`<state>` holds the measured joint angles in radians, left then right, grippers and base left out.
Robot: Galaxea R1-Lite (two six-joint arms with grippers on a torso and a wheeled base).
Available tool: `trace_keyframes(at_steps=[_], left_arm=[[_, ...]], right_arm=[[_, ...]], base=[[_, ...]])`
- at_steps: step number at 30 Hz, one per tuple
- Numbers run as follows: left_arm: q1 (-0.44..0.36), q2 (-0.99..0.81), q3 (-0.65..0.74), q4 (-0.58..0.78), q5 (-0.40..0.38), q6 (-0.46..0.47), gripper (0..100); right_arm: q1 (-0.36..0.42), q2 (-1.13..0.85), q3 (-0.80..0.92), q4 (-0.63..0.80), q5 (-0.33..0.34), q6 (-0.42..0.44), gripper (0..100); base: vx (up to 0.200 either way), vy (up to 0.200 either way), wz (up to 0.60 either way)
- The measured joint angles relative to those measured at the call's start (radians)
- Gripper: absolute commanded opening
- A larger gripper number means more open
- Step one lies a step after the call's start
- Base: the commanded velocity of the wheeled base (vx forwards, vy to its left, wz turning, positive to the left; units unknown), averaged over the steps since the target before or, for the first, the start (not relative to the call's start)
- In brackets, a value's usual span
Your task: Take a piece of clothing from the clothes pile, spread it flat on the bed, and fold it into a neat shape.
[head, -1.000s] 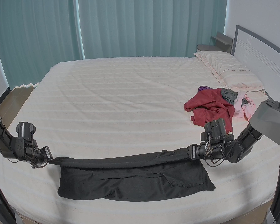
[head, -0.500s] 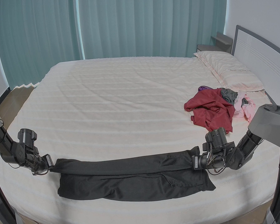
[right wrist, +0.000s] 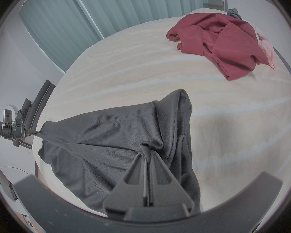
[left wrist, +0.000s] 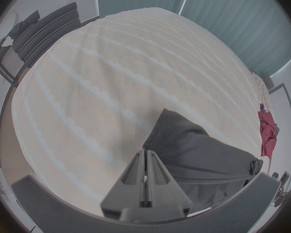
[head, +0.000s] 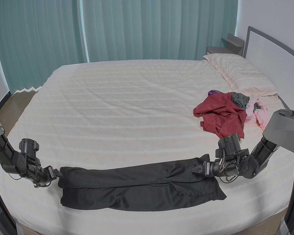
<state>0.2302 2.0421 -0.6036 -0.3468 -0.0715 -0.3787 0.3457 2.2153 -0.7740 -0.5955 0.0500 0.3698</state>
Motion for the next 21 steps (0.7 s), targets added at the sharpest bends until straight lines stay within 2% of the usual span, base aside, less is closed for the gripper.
trace_keyframes(at_steps=[5, 11, 14, 16, 21], left_arm=[[0.030, -0.032, 0.013, 0.003, -0.011, -0.007, 100], [0.062, -0.087, 0.028, 0.021, -0.111, -0.063, 100], [0.066, -0.119, 0.032, 0.034, -0.184, -0.181, 100], [0.054, -0.152, 0.034, 0.039, -0.253, -0.331, 100], [0.020, -0.188, 0.039, 0.040, -0.367, -0.486, 100]], right_arm=[[-0.007, -0.040, 0.020, -0.018, -0.005, 0.084, 100], [-0.011, -0.065, 0.025, -0.022, -0.042, 0.176, 100], [-0.006, -0.062, 0.019, -0.023, -0.053, 0.223, 100], [-0.003, -0.049, 0.011, -0.023, -0.058, 0.256, 100], [-0.003, -0.011, -0.012, -0.026, -0.058, 0.306, 100]], base=[[0.000, 0.000, 0.00], [0.000, 0.000, 0.00], [0.000, 0.000, 0.00], [0.000, 0.000, 0.00], [0.000, 0.000, 0.00]])
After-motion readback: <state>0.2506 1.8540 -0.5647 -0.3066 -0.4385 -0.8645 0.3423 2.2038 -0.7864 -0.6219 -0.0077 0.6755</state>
